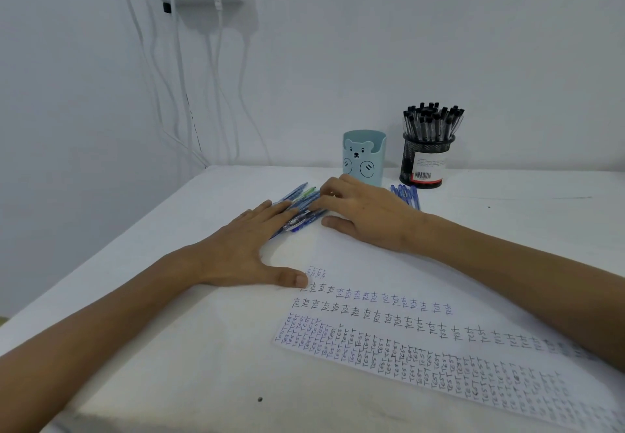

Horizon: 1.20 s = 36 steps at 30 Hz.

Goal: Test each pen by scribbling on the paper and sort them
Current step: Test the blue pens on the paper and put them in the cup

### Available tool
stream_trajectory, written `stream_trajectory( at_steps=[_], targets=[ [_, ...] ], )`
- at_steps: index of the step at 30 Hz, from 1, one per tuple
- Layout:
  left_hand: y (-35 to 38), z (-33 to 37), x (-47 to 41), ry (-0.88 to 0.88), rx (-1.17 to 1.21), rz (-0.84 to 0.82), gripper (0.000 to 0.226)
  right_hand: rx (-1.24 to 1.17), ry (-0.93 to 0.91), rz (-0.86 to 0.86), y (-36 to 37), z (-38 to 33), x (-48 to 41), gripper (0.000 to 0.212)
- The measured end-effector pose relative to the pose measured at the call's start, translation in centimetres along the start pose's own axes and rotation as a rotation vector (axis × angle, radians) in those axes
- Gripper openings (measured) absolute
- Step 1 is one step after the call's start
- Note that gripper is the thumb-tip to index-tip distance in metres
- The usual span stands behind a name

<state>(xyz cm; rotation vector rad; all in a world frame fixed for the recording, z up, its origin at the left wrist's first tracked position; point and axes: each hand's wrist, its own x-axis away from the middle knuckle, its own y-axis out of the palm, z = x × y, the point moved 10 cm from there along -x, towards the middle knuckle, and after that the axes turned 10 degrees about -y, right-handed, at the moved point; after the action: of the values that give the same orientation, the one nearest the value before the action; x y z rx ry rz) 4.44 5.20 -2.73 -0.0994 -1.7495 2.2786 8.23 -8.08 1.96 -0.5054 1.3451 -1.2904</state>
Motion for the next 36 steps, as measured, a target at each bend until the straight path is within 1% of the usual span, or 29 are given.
stream_trajectory(
  at_steps=[1,4,6,8,10,13,15,17,19,21,22,24,26,28,29,31,32,33,34,35,36],
  targets=[
    [0.0,0.0,0.0,0.001,-0.003,0.002,0.123,-0.016,0.006,0.008,-0.1,0.0,0.0,0.03],
    [-0.1,-0.5,-0.5,0.019,-0.014,0.04,0.131,-0.091,0.02,0.006,0.2,0.1,0.0,0.03],
    [0.0,-0.8,-0.8,0.035,-0.01,0.062,0.13,-0.071,-0.004,0.0,0.4,-0.1,-0.1,0.033],
    [0.1,-0.9,-0.9,0.031,-0.002,0.061,0.131,-0.031,-0.023,-0.008,0.5,-0.3,-0.2,0.03],
    [0.0,-0.7,-0.8,0.035,-0.01,0.065,0.127,-0.028,0.008,0.015,0.2,-0.2,-0.2,0.031],
    [-1.4,0.2,-0.4,0.126,-0.026,0.203,0.108,0.023,-0.003,0.071,-0.6,-0.2,-0.2,0.038],
    [-2.8,0.7,0.1,0.176,0.055,0.329,0.095,0.093,-0.03,0.077,-0.9,-0.6,-0.2,0.041],
    [-4.0,1.0,0.6,0.209,0.114,0.455,0.081,0.161,-0.053,0.105,-1.5,-1.2,-0.3,0.038],
    [-4.7,1.2,1.0,0.232,0.074,0.554,0.064,0.2,-0.091,0.141,-2.2,-2.0,-0.5,0.036],
    [-4.9,1.2,1.1,0.244,0.044,0.604,0.052,0.182,-0.127,0.154,-2.7,-2.8,-0.8,0.036],
    [-5.0,1.2,1.1,0.249,0.037,0.623,0.048,0.126,-0.122,0.157,-3.0,-3.0,-1.0,0.035],
    [-5.2,1.1,1.2,0.251,0.025,0.665,0.046,0.014,-0.064,0.17,-3.5,-2.5,-1.0,0.036],
    [-5.5,0.9,1.2,0.224,0.014,0.702,0.047,0.05,-0.007,0.175,-4.3,-1.6,-1.0,0.039],
    [-6.1,0.4,1.3,0.188,0.023,0.744,0.044,0.066,0.116,0.216,-5.6,0.2,-0.4,0.05],
    [-6.5,0.1,1.6,0.174,0.054,0.771,0.041,-0.013,0.222,0.265,-6.3,1.4,0.1,0.06],
    [-7.1,-0.2,2.0,0.176,0.145,0.816,0.035,-0.294,0.485,0.401,-6.7,3.8,1.7,0.079],
    [-7.3,0.0,2.3,0.195,0.179,0.83,0.031,-0.455,0.602,0.426,-6.1,4.4,2.3,0.082],
    [-7.4,0.4,2.5,0.221,0.2,0.837,0.028,-0.627,0.677,0.397,-4.9,4.4,2.4,0.077],
    [-7.3,0.9,2.8,0.252,0.207,0.84,0.026,-0.797,0.69,0.335,-3.5,3.7,1.9,0.066],
    [-7.2,1.5,3.0,0.287,0.203,0.837,0.026,-0.942,0.652,0.28,-2.5,2.6,1.2,0.052],
    [-7.0,2.0,3.2,0.321,0.191,0.822,0.025,-1.055,0.597,0.265,-2.1,1.4,0.5,0.042]
  ],
)
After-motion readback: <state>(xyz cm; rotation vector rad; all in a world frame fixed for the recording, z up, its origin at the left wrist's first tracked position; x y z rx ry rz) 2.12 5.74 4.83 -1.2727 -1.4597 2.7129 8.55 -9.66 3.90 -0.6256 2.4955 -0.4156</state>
